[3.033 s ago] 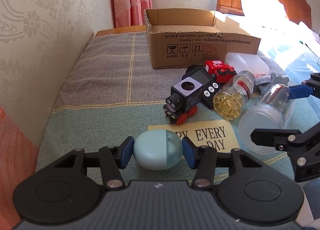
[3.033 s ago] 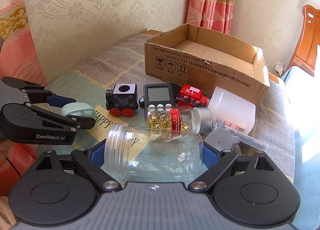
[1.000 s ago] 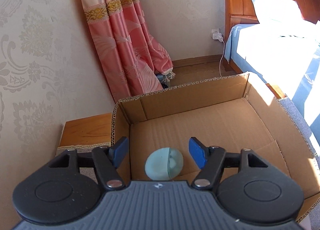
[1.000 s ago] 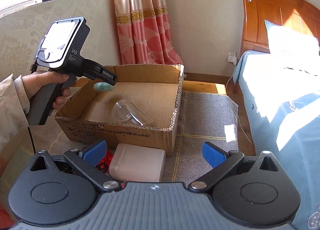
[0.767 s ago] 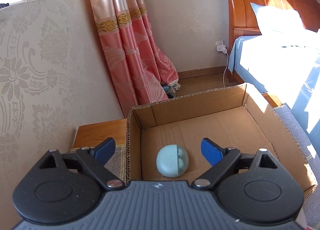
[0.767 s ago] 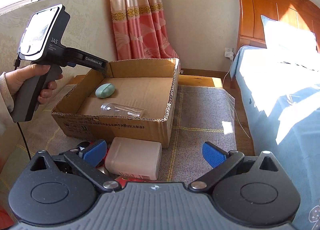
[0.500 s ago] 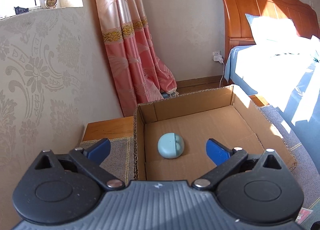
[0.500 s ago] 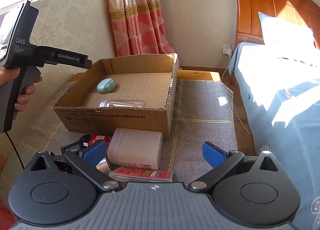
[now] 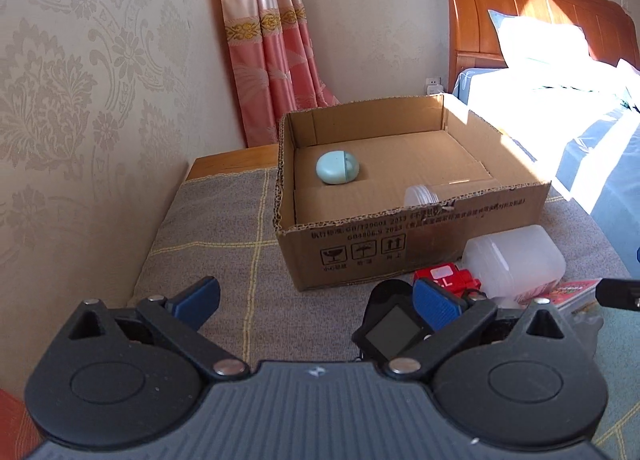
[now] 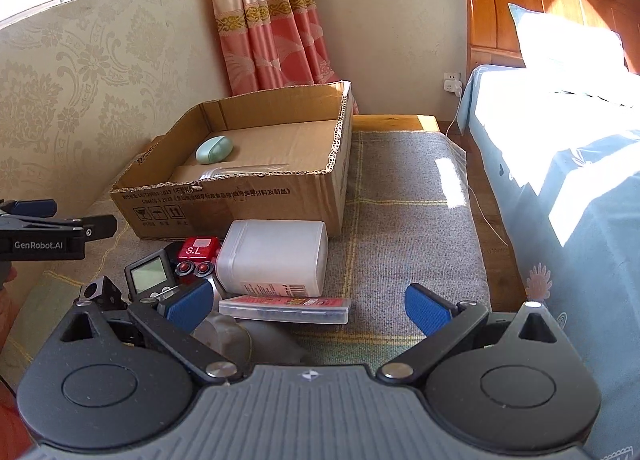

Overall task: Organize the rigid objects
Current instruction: 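Return the left tool to the black toy train and grasp it, then hold the train in the left tool while the right tool grasps the grey toy cat, then carry the grey cat with the right tool into the box and release it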

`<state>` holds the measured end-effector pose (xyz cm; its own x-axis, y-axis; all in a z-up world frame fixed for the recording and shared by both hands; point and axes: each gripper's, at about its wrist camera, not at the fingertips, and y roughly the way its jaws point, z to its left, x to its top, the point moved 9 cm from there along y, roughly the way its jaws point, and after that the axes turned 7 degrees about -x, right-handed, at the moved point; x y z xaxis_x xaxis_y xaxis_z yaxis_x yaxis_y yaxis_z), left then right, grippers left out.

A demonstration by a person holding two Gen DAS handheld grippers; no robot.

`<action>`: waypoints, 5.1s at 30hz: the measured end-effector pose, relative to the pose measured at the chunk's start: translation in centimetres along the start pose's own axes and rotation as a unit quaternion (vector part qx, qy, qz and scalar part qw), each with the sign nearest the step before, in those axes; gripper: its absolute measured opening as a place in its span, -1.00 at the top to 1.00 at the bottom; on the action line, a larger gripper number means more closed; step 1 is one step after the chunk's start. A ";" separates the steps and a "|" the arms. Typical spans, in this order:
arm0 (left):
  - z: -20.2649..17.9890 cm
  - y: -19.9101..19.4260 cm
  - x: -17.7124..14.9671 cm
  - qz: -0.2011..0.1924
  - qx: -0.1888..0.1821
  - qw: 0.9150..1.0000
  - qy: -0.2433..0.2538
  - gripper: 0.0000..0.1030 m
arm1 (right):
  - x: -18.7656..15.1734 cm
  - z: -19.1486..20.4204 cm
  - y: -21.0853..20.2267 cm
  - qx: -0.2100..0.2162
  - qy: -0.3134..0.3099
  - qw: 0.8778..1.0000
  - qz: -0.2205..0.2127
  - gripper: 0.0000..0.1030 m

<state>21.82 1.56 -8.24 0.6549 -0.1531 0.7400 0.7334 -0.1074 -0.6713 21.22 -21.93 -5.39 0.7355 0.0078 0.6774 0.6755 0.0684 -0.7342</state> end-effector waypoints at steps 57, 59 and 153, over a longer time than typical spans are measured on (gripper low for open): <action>1.0 -2.0 -7.3 0.034 -0.074 0.997 -0.011 -0.99 | -9.5 6.1 0.8 0.035 -0.160 0.986 0.035 -1.00; 0.5 -2.7 -7.6 0.034 -0.079 0.996 -0.006 -0.99 | -9.5 6.1 0.7 0.035 -0.159 0.986 0.034 -1.00; -0.7 -1.5 -9.9 0.033 -0.132 0.990 0.044 -0.07 | -6.7 7.4 -0.8 0.105 -0.171 0.978 0.059 -0.56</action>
<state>14.16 2.50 -14.59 0.6728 -0.2515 0.6958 0.6088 -0.3461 -0.7138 15.34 -14.63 -9.03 0.7223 0.3591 0.5911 0.5358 0.2498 -0.8065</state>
